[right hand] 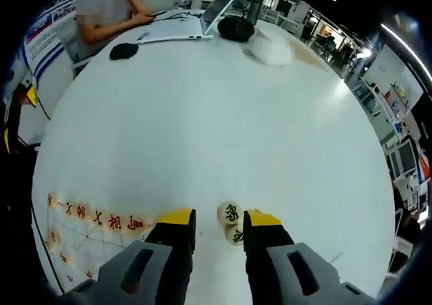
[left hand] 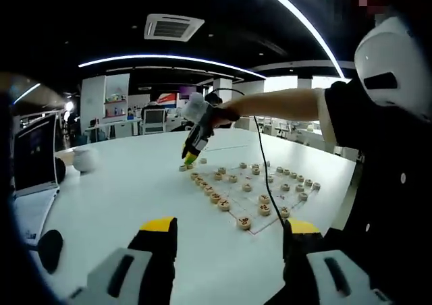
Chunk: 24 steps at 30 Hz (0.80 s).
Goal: Pick up the chess pieces one by one and place each piece onto its starting position on the chessboard, setting the pieces on their correct points until all the chess pieces are arranged in the starting layout
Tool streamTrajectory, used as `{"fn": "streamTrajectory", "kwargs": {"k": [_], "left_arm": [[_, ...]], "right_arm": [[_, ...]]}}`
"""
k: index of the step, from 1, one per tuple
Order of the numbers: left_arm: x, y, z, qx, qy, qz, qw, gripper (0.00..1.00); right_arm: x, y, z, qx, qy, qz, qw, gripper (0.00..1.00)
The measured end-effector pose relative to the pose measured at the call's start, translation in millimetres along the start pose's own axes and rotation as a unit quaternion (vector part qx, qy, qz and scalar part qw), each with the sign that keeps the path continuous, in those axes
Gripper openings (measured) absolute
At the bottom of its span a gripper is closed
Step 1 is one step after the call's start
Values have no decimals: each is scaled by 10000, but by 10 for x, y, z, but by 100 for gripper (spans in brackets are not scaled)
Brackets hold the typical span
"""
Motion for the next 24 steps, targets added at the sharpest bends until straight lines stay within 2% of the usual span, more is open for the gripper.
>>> {"fn": "streamTrajectory", "kwargs": {"k": [5,9,15,20,24], "left_arm": [[15,16,-5,5,15,43,10000,64],[17,19,-7,26,12,61,10000,64],[3,36,-26,92,-19,91,9999,64],[9,27,-17,93,-9,100,9999,64],[-1,-21,-5,102,-16,53,9999,64]], "right_arm": [[-100,-92,-67,138,-186,64,9997,28],[-78,-137,-80,137,-207,103,9996,27],[-125,-214,-116,219,-290,113,9993,19],[-148,-148,-110,92,-336,75,9994,19],[-156,55,-78,-159,-400,-23,9991,19]]}}
Point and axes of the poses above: the point that each gripper's makers call its tool centre point, and the gripper's own axes: y roughly backward along the fingers, x roughly to its left, z roughly out of its top, the point moved 7 cm from there along y, roughly backward along the fingers, and after that the axes turned 12 degrees about y, right-handed, at the moved point
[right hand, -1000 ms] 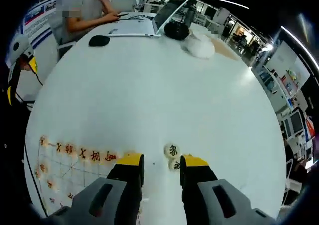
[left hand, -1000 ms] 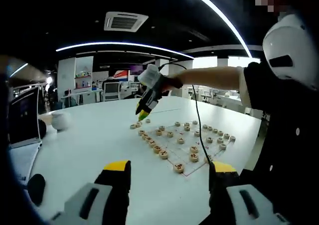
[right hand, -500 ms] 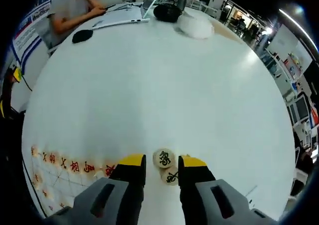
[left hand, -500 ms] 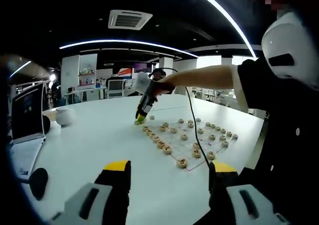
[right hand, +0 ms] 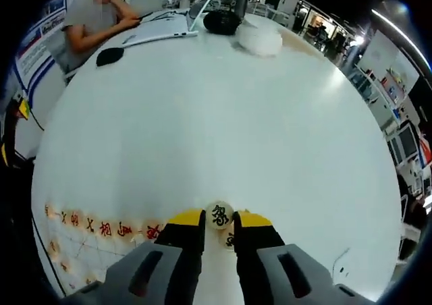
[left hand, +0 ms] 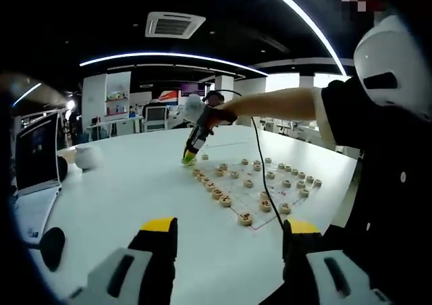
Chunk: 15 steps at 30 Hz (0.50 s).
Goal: Pick up the chess pieces one by one and place each piece onto its starting position on the chessboard, setting the pieces on their correct points until all the chess pieces are arranged in the starting layout
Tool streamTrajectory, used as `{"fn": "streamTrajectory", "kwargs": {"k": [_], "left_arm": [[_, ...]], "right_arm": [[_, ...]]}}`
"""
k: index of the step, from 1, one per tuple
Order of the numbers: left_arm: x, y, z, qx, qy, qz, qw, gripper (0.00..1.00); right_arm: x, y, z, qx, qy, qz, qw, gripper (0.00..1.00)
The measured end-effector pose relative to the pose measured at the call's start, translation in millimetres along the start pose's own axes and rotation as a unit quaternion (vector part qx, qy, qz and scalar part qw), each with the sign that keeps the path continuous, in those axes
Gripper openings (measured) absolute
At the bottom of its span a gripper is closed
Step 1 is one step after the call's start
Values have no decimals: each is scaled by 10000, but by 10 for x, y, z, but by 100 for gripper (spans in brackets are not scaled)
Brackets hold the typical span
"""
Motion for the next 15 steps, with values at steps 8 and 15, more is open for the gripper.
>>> {"fn": "streamTrajectory", "kwargs": {"k": [8,15], "left_arm": [[-58,-59,55,-2,-81,-154,9998,64],[-125,-192,107,22,-198,-395,9990,64]], "right_arm": [[93,644,-37,-504,-246,-370,9977,19],[455,1401,-495,-1021,-604,-833,9894,19]]}}
Point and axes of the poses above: the point that each gripper's makers call its tool centre point, and the gripper's own axes: y roughly backward along the fingers, x roughly to its left, z roughly out of its top, the point moved 7 cm from there along y, roughly backward along the fingers, and after that the axes turned 12 degrees about y, right-handed, at the moved point
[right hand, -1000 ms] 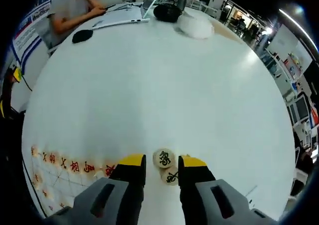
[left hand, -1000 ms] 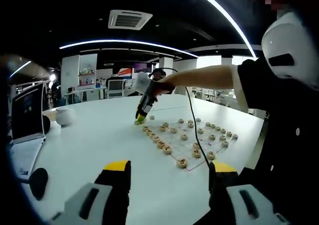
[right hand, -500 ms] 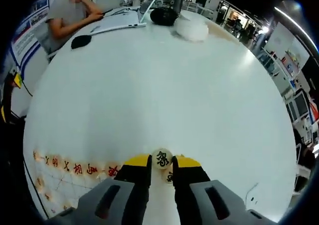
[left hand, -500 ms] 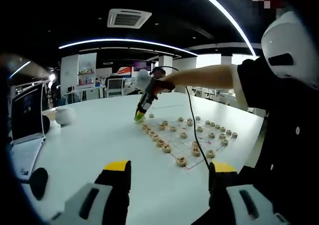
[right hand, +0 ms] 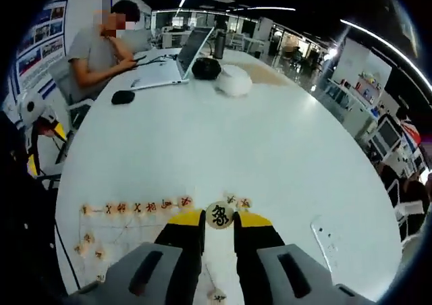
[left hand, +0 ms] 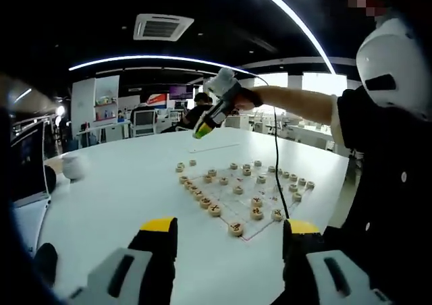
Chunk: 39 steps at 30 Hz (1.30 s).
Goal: Pick up the chess pieces one by one and place each piece onto its starting position on the chessboard, setting the pieces on their correct points until all the chess pieces are arranged in the starting layout
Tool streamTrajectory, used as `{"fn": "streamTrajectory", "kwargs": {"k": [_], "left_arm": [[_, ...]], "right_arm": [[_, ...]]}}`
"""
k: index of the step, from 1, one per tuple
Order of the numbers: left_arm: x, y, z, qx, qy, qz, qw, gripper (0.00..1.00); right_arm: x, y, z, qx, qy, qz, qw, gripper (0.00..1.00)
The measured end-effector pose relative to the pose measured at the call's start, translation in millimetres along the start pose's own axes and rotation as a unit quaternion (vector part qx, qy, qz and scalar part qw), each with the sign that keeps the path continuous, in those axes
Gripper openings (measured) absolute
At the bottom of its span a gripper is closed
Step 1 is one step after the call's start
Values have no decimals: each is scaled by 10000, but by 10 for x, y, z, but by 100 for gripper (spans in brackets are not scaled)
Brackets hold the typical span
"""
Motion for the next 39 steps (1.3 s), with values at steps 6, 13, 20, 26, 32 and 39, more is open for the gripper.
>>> {"fn": "streamTrajectory", "kwargs": {"k": [6,13,20,26,32,39], "left_arm": [[-78,-137,40,93,-149,-252,9995,64],[-162,-298,96,189,-270,-498,9982,64],[-207,-364,138,217,-339,-553,9977,64],[-222,-366,124,236,-344,-506,9978,64],[-187,-338,133,250,-330,-413,9983,64],[-154,-284,127,187,-294,-329,9989,64]], "right_arm": [[300,757,-601,-107,-367,-703,9968,19],[894,1494,-1170,-255,-806,-1323,9876,19],[1533,1874,-1533,-296,-1268,-1898,9731,19],[1885,1942,-1718,-449,-1969,-2280,9525,19],[1817,1917,-1701,-554,-2139,-2479,9432,18],[1507,1678,-1631,-263,-1888,-2322,9538,18]]}}
Point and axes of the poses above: the point that each gripper's makers call its tool centre point, and the gripper's own axes: y roughly backward along the fingers, x roughly to its left, z roughly out of its top, the point moved 7 cm from there along y, roughly backward along the fingers, and after that the axes turned 12 degrees about y, right-handed, at the moved point
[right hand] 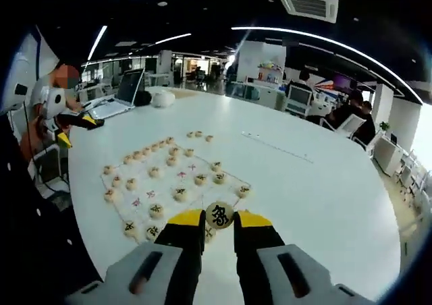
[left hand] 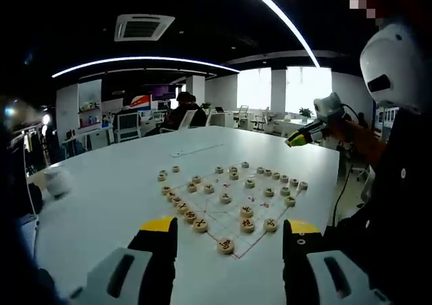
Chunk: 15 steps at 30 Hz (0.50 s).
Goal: Pick up the chess pieces one by one and place each piece onto its starting position on the chessboard, setting the pieces on their correct points until all the chess pieces are arranged in the starting layout
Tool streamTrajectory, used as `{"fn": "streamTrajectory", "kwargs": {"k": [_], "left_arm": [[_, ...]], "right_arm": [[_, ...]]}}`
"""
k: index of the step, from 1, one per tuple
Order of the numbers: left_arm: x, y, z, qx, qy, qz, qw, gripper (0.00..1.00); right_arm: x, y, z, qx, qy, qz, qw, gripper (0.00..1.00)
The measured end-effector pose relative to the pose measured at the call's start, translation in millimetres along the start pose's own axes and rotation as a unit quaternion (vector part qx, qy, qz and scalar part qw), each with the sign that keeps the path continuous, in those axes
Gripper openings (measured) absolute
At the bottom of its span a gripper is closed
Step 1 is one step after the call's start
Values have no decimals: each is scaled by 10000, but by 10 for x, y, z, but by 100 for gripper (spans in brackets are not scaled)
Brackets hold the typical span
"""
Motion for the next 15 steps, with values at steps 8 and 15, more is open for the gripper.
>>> {"fn": "streamTrajectory", "kwargs": {"k": [8,15], "left_arm": [[69,114,-41,-98,89,167,9998,64],[110,165,-75,-130,136,228,9996,64]], "right_arm": [[-162,-511,78,408,260,313,9983,18],[-244,-913,21,874,310,591,9939,18]]}}
Point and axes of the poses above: the point that each gripper's makers call its tool centre point, and the gripper's own axes: y roughly backward along the fingers, x roughly to its left, z roughly out of its top, the point moved 7 cm from there along y, roughly backward along the fingers, and after that the axes turned 12 degrees about y, right-handed, at the moved point
